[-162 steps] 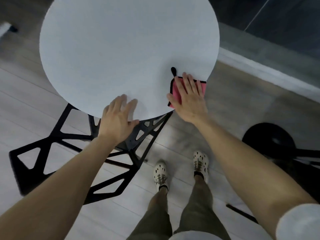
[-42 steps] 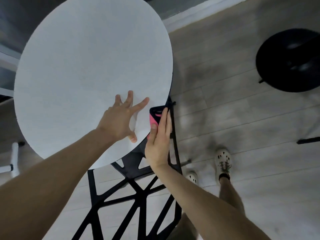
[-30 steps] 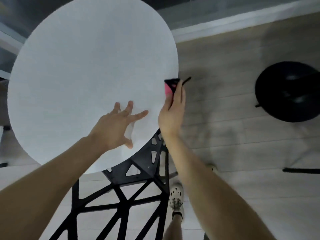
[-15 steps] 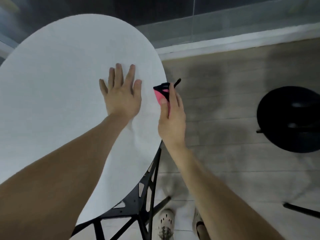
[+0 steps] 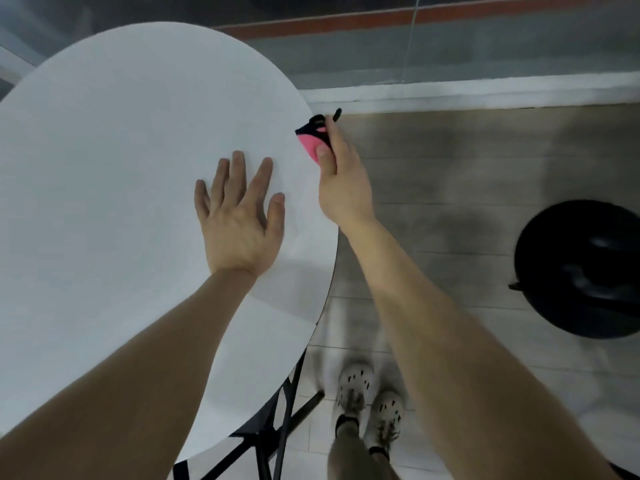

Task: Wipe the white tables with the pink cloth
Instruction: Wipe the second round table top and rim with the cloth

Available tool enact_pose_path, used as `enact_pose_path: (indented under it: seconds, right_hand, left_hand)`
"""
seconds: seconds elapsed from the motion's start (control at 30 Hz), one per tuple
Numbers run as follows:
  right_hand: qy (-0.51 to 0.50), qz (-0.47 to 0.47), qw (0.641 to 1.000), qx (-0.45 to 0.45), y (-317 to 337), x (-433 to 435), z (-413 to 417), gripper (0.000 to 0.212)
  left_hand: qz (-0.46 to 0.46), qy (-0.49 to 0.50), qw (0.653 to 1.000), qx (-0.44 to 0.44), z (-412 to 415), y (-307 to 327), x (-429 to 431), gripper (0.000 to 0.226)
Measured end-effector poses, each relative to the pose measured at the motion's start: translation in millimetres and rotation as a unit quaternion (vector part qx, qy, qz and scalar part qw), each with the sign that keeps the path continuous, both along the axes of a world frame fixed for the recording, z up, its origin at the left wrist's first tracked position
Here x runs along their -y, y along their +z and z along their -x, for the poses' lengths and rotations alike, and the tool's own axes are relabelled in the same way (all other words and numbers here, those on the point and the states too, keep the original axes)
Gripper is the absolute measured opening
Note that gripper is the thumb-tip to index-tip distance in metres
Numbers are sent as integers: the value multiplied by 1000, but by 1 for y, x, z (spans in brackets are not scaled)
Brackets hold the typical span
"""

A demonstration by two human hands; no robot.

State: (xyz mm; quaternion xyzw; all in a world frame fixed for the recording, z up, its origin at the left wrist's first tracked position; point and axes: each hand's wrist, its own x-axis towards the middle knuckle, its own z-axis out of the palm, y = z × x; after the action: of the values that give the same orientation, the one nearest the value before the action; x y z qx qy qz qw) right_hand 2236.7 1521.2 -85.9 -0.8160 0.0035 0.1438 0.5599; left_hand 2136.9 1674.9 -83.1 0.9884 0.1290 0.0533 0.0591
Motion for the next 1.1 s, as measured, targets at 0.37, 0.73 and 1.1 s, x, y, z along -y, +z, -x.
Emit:
enact_pose_path:
  seconds: [0.37, 0.73, 1.1]
  right_hand:
    - [58, 1, 998, -26, 13, 16, 13, 55]
    - [116, 34, 993, -1, 26, 19, -20, 50]
    - [214, 118, 969, 42, 25, -65, -143, 48]
  left_hand:
    - [1, -6, 1000, 16, 4, 4, 4, 56]
    - [9, -6, 1000, 18, 5, 14, 12, 58]
    - [2, -10, 1000, -14, 1, 22, 8, 56]
